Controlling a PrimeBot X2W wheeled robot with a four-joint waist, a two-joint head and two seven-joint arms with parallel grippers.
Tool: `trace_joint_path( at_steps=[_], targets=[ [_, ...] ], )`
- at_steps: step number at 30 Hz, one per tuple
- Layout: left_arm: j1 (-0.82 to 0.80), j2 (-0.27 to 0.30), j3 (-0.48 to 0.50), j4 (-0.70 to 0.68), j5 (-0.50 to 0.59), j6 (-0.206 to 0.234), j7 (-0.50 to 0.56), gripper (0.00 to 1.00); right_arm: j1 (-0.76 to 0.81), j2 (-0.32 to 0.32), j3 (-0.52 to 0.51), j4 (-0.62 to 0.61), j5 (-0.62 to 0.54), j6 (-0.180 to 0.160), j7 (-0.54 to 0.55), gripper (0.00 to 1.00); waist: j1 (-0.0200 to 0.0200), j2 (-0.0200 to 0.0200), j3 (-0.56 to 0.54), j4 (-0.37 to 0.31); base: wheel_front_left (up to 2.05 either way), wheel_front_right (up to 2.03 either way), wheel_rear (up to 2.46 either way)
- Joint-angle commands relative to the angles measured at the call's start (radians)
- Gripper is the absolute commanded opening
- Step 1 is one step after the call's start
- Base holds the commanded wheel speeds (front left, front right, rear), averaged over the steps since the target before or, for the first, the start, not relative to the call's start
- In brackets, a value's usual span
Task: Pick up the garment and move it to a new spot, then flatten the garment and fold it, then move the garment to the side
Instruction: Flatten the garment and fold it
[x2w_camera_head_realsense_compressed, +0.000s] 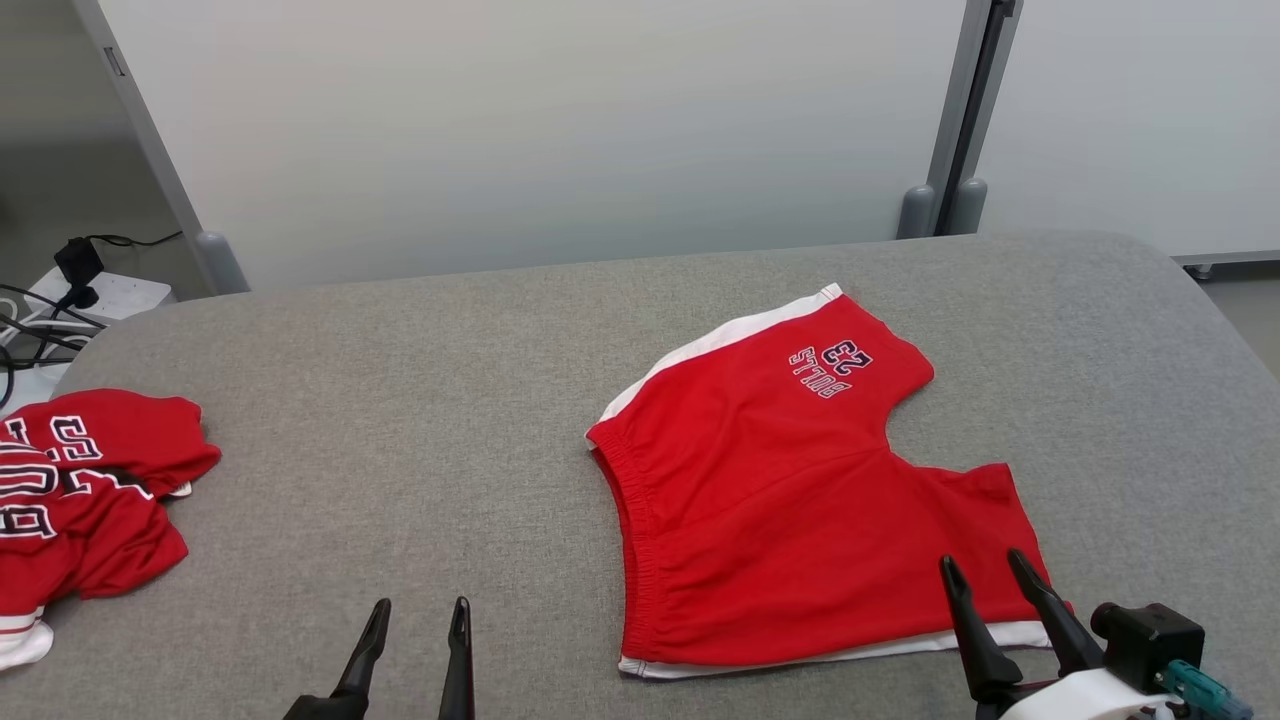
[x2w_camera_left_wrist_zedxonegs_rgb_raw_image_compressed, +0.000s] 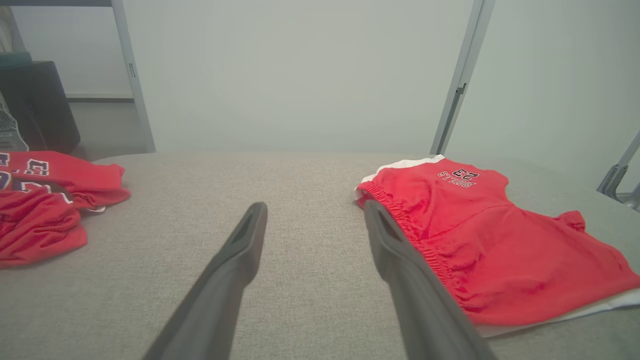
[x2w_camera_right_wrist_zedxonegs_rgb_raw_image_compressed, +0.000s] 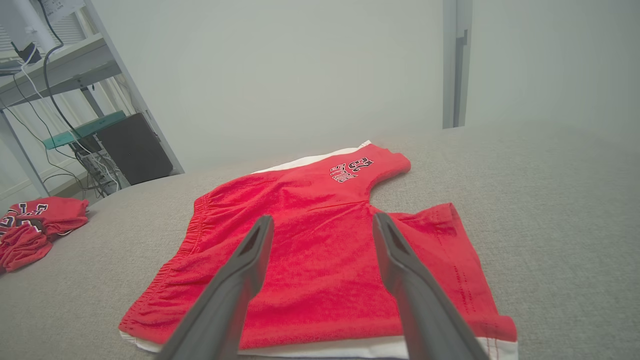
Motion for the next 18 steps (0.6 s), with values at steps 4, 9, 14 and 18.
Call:
trace_joint_path(
  at_steps=[4, 9, 14, 18],
  targets=[
    [-0.032, 0.001, 0.022, -0.018, -0.005, -0.002, -0.010, 1.00, -0.012, -0.012, 0.020, -0.031, 0.004, 0.002, -0.013, 1.00, 0.0000, 0.0000, 0.004, -0.001, 0.00, 0.00, 0.00],
    [-0.035, 0.001, 0.022, -0.010, -0.002, -0.008, -0.010, 1.00, -0.015, -0.009, 0.018, -0.033, 0.005, 0.002, -0.013, 1.00, 0.0000, 0.0000, 0.006, -0.002, 0.00, 0.00, 0.00],
    [-0.036, 0.001, 0.021, -0.004, 0.002, -0.013, -0.010, 1.00, -0.015, -0.005, 0.012, -0.036, -0.002, 0.002, -0.013, 1.00, 0.0000, 0.0000, 0.008, -0.003, 0.00, 0.00, 0.00],
    [-0.041, 0.001, 0.024, -0.005, 0.004, -0.010, -0.010, 1.00, -0.015, -0.002, 0.008, -0.039, -0.005, 0.002, -0.013, 1.00, 0.0000, 0.0000, 0.009, -0.002, 0.00, 0.00, 0.00]
  ],
)
